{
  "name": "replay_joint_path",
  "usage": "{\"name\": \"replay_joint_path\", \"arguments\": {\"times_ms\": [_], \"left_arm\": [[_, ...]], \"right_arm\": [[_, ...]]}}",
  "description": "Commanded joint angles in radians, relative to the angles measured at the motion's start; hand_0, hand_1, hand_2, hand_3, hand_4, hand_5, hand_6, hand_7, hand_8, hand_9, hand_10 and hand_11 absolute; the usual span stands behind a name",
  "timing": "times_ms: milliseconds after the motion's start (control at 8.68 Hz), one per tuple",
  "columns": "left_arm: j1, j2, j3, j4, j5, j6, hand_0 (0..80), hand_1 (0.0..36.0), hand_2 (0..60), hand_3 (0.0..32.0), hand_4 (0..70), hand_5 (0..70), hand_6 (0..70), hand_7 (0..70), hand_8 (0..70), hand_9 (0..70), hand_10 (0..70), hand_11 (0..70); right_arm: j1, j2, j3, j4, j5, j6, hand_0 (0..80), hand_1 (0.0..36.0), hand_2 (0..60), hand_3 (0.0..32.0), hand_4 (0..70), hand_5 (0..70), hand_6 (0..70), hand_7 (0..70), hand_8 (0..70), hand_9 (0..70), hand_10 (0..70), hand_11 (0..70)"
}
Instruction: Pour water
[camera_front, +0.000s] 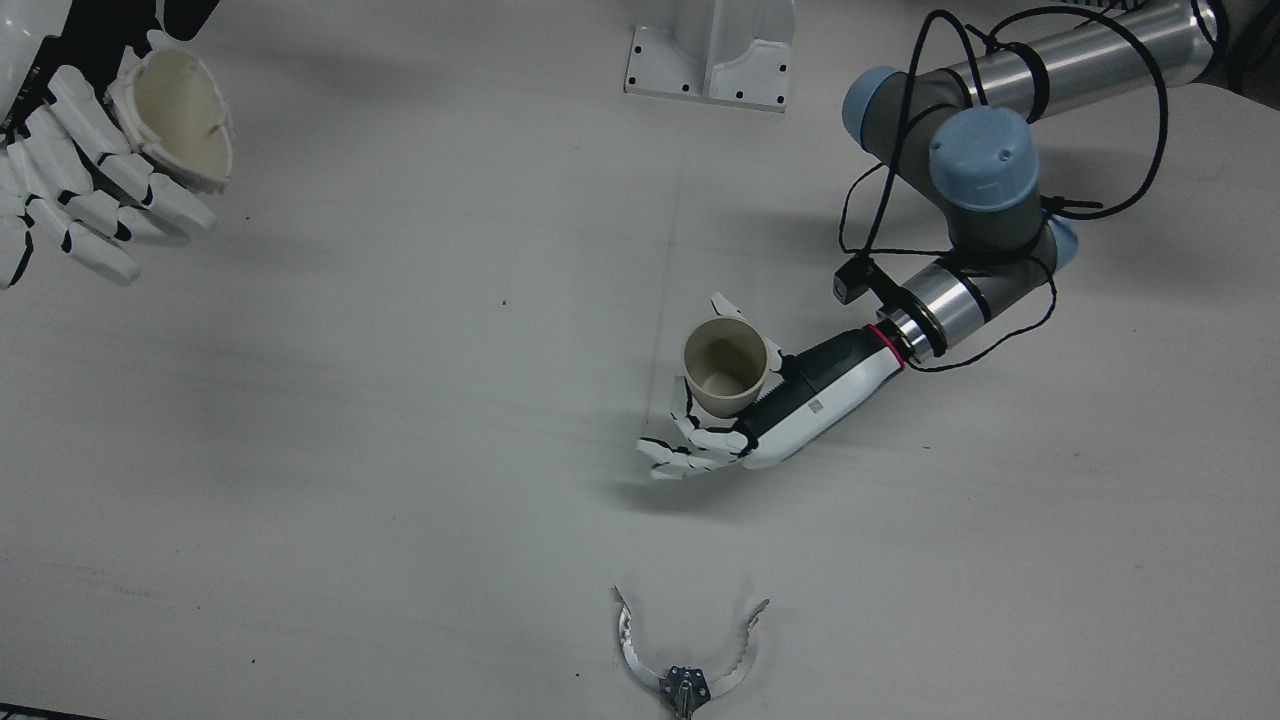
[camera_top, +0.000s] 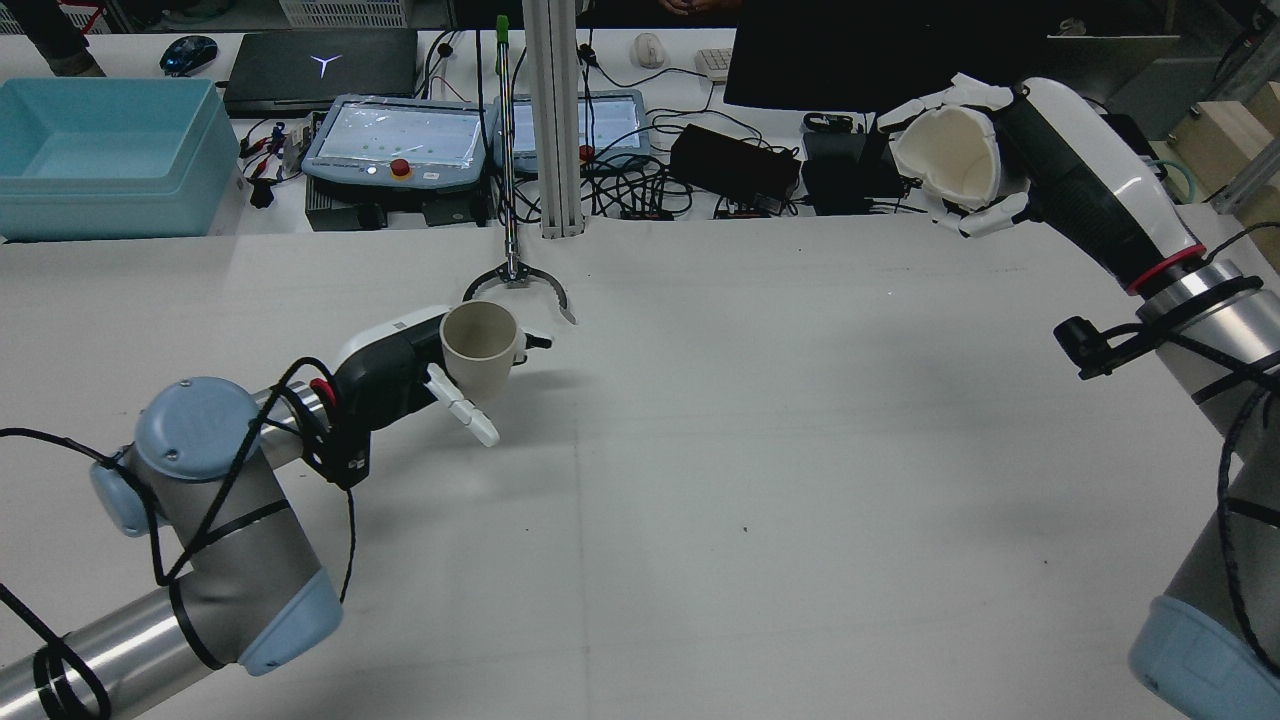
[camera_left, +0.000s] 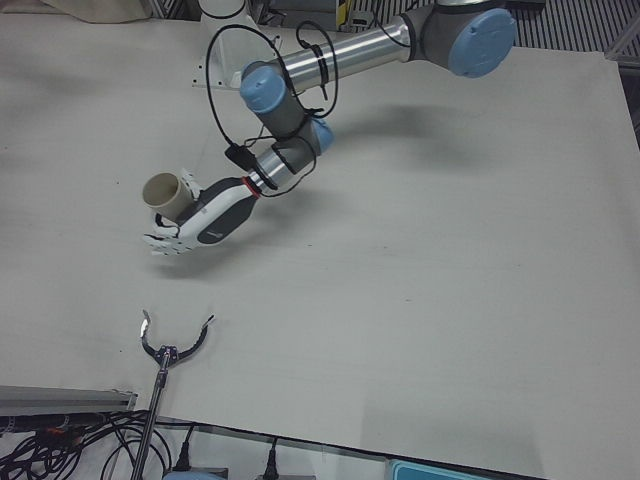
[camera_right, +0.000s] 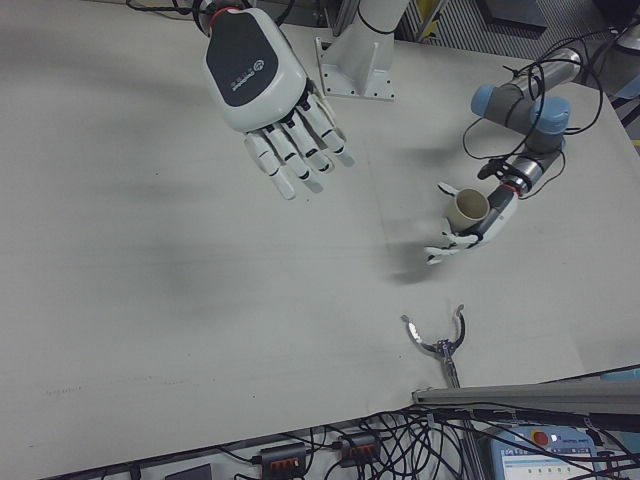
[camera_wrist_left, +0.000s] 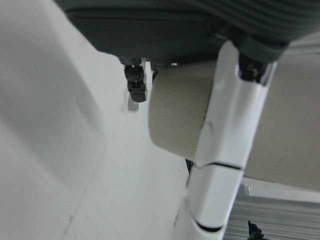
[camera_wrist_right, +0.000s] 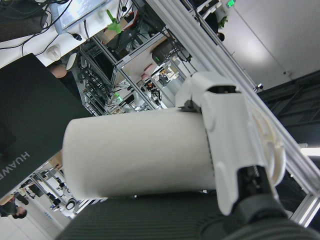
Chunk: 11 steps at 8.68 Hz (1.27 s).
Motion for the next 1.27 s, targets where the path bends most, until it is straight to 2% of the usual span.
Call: {"name": "replay_joint_path", "arguments": {"times_ms": [0, 115, 230, 346, 461, 576, 691, 807, 922, 1037, 1152], "left_arm": [[-0.269, 0.344, -0.058, -0.140, 0.026, -0.011, 80.0, 20.2, 4.0, 0.0, 70.0, 70.0, 26.5, 21.1, 15.4, 11.6, 9.8, 14.8], [-0.329, 0.435, -0.055, -0.186, 0.026, -0.011, 80.0, 20.6, 3.6, 0.0, 70.0, 70.0, 26.0, 20.6, 15.4, 11.4, 9.9, 15.1], [-0.368, 0.523, -0.051, -0.230, 0.026, -0.011, 80.0, 21.1, 3.5, 0.0, 70.0, 70.0, 26.0, 20.6, 15.4, 11.6, 10.0, 15.3], [-0.403, 0.605, -0.026, -0.282, 0.025, -0.011, 80.0, 20.8, 3.0, 0.0, 70.0, 70.0, 25.4, 20.2, 15.2, 11.4, 10.1, 15.3], [-0.416, 0.647, 0.044, -0.356, 0.018, -0.014, 80.0, 21.8, 4.0, 0.0, 70.0, 70.0, 25.2, 20.3, 15.3, 11.5, 10.2, 15.6], [-0.416, 0.655, 0.160, -0.464, 0.014, -0.014, 80.0, 23.5, 5.5, 0.0, 70.0, 70.0, 25.3, 20.3, 15.8, 11.8, 10.4, 16.0], [-0.414, 0.652, 0.280, -0.599, 0.008, -0.016, 80.0, 23.5, 4.6, 0.0, 70.0, 70.0, 24.7, 18.6, 15.3, 10.8, 10.6, 16.2], [-0.410, 0.646, 0.322, -0.641, 0.000, -0.014, 80.0, 22.3, 2.0, 0.0, 70.0, 70.0, 23.3, 15.8, 14.0, 8.8, 10.3, 15.7], [-0.410, 0.648, 0.353, -0.671, -0.006, -0.014, 80.0, 19.0, 0.0, 0.0, 70.0, 70.0, 21.5, 14.4, 13.1, 7.9, 10.2, 15.3], [-0.410, 0.649, 0.382, -0.706, -0.008, -0.016, 71.2, 15.4, 0.0, 0.0, 70.0, 70.0, 19.8, 14.3, 12.0, 6.8, 9.2, 13.7], [-0.410, 0.649, 0.388, -0.727, -0.006, -0.017, 63.3, 14.0, 0.0, 0.0, 70.0, 70.0, 18.4, 15.2, 11.0, 5.5, 8.2, 12.4]], "right_arm": [[0.070, -0.100, -0.183, 0.243, 0.079, 0.298, 75.9, 36.0, 45.0, 0.0, 30.6, 15.5, 31.1, 35.6, 24.3, 29.9, 4.5, 9.4], [0.069, -0.111, -0.322, 0.325, 0.096, 0.454, 71.4, 35.9, 44.9, 0.0, 33.3, 14.9, 30.8, 37.1, 24.3, 30.3, 4.0, 8.6], [0.070, -0.113, -0.439, 0.370, 0.095, 0.579, 71.6, 36.0, 44.9, 0.0, 33.1, 14.9, 30.9, 37.1, 23.9, 29.6, 4.0, 8.6], [0.075, -0.117, -0.469, 0.381, 0.090, 0.604, 70.2, 35.9, 43.7, 0.0, 28.9, 14.7, 28.9, 35.5, 22.9, 28.3, 3.6, 8.1], [0.070, -0.135, -0.471, 0.381, 0.090, 0.604, 65.7, 35.0, 40.7, 0.0, 20.1, 14.2, 24.2, 30.7, 21.8, 26.9, 3.1, 7.4], [0.069, -0.140, -0.471, 0.381, 0.089, 0.604, 64.5, 34.7, 39.2, 0.0, 16.3, 14.0, 22.7, 29.4, 21.6, 26.8, 2.9, 7.2], [0.069, -0.142, -0.471, 0.381, 0.087, 0.604, 64.2, 34.7, 39.6, 0.0, 16.0, 14.1, 23.4, 30.3, 21.8, 27.2, 2.5, 6.5], [0.069, -0.142, -0.471, 0.380, 0.087, 0.604, 64.2, 34.7, 39.6, 0.0, 16.0, 14.1, 23.8, 30.5, 21.9, 27.3, 2.3, 6.3], [0.069, -0.142, -0.471, 0.380, 0.086, 0.603, 64.5, 34.7, 39.2, 0.0, 15.6, 14.2, 24.2, 30.8, 21.9, 27.2, 2.0, 5.8], [0.069, -0.143, -0.469, 0.378, 0.086, 0.603, 64.3, 34.6, 39.4, 0.0, 15.9, 14.1, 24.6, 31.5, 21.7, 27.1, 1.7, 5.4], [0.070, -0.143, -0.469, 0.378, 0.086, 0.603, 64.2, 34.5, 39.5, 0.0, 16.1, 14.1, 24.8, 31.4, 21.7, 27.1, 1.6, 5.2]]}}
